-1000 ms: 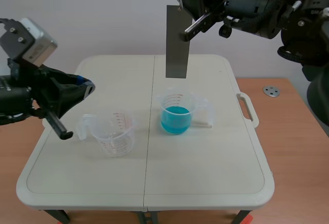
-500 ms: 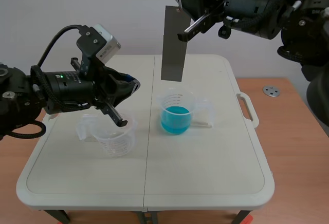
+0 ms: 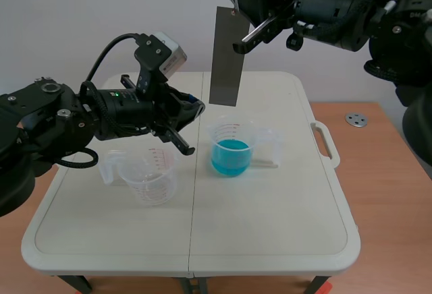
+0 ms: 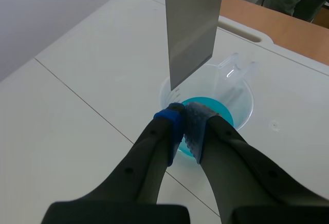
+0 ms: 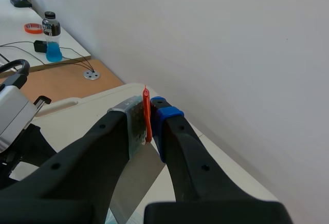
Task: Hold the metal plate by the orange handle, dip it into the blue solution, take it out and point at it, then put the plate back in the beaker on the left.
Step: 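Raise the plate and point at it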
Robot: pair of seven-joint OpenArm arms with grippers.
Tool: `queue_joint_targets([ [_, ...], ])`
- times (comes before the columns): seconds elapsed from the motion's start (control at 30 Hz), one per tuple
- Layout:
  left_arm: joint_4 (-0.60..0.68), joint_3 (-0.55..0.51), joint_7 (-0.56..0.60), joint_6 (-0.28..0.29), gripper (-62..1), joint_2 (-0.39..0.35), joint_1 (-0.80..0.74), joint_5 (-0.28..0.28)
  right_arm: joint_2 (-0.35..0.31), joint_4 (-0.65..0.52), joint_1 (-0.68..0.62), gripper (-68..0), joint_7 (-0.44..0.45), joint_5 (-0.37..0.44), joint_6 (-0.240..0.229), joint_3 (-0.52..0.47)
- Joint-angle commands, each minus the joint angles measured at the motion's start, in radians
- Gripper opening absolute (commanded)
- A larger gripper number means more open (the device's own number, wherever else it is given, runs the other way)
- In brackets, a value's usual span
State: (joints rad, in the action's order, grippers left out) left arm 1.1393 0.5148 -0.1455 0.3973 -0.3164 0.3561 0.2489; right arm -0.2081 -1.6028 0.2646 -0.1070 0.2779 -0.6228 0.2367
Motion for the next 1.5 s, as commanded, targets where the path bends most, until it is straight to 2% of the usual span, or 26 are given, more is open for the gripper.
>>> queue_joint_targets([
  [0.0, 0.018, -0.003, 0.018, 0.003, -59.3, 0.003, 0.013, -0.008, -0.005, -0.018, 0.012, -66.2, 0.019, 0.014, 0.0, -0.002],
  [0.53, 0.018, -0.003, 0.018, 0.002, -59.3, 0.0, 0.01, -0.007, -0.005, -0.018, 0.012, -66.2, 0.019, 0.015, 0.0, -0.002],
  [0.7, 0.019, -0.004, 0.034, -0.013, -59.3, -0.034, 0.007, -0.006, -0.005, -0.018, 0.012, -66.2, 0.019, 0.015, 0.0, -0.002],
  [0.9, 0.082, -0.012, 0.052, -0.05, -59.3, -0.156, -0.022, 0.036, -0.005, -0.018, 0.013, -66.2, 0.019, 0.019, 0.0, -0.002],
  [1.1, 0.225, -0.091, 0.122, -0.126, -59.3, -0.338, -0.189, 0.067, -0.005, -0.018, 0.013, -66.2, 0.019, 0.021, 0.0, -0.002],
  [1.3, 0.352, -0.248, 0.187, -0.178, -59.3, -0.502, -0.466, 0.131, -0.005, -0.018, 0.013, -66.2, 0.019, 0.021, 0.0, -0.002],
  [1.47, 0.388, -0.425, 0.23, -0.225, -59.3, -0.55, -0.719, 0.137, -0.005, -0.018, 0.013, -66.2, 0.019, 0.022, 0.0, -0.002],
])
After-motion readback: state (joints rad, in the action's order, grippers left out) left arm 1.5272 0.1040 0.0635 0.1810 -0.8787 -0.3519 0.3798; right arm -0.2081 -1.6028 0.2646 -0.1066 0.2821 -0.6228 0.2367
